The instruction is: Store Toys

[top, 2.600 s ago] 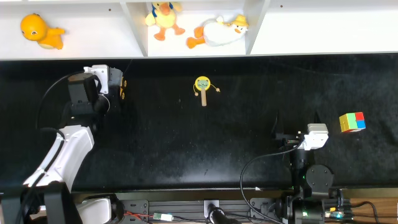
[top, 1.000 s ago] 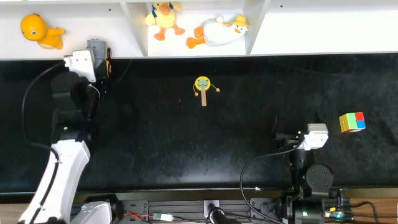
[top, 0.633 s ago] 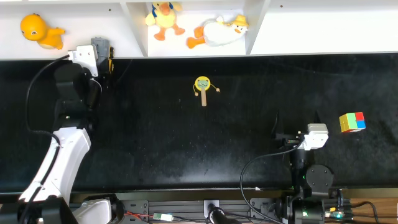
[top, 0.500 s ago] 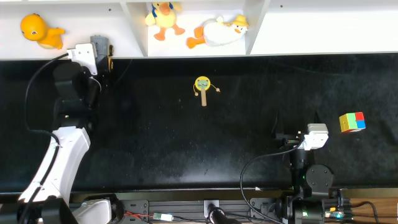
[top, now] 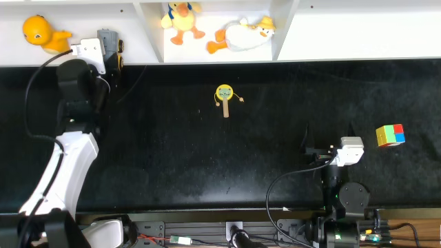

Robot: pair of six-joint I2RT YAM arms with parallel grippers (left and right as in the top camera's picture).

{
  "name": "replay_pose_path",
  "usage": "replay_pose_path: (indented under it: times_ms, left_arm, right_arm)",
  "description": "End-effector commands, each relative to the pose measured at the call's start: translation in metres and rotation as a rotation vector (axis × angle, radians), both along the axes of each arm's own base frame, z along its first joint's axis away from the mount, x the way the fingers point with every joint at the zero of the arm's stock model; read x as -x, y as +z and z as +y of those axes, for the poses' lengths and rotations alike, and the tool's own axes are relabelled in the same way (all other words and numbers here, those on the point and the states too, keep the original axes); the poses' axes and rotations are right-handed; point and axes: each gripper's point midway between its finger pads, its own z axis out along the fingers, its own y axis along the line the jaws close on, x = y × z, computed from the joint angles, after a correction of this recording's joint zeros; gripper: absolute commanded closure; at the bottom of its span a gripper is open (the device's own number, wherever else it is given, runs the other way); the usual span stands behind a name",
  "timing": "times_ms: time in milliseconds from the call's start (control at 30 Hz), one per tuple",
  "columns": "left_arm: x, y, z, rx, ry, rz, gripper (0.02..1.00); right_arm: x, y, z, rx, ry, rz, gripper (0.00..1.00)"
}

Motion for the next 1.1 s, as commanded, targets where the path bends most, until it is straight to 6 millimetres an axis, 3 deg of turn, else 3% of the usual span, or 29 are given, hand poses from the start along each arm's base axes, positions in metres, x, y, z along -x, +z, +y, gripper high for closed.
replay_pose_path:
  times_ms: [33,567,1100]
  left_arm:
    - [-0.015,0.019,-0.003,0.012,-0.006,-0.044,0.663]
    - [-0.037,0.022,-0.005,0.020,-0.028,-0.054,0.665]
    - [-0.048,0.011,-0.012,0.038,-0.069,-0.063,0.665]
  right_arm:
    - [0.000,-0.004,0.000,0.003,0.001,0.001,0.005]
    - [0.000,-0.004,0.000,0.003,0.001,0.001,0.005]
    - [0.000,-0.004,0.000,0.003,0.001,0.001,0.005]
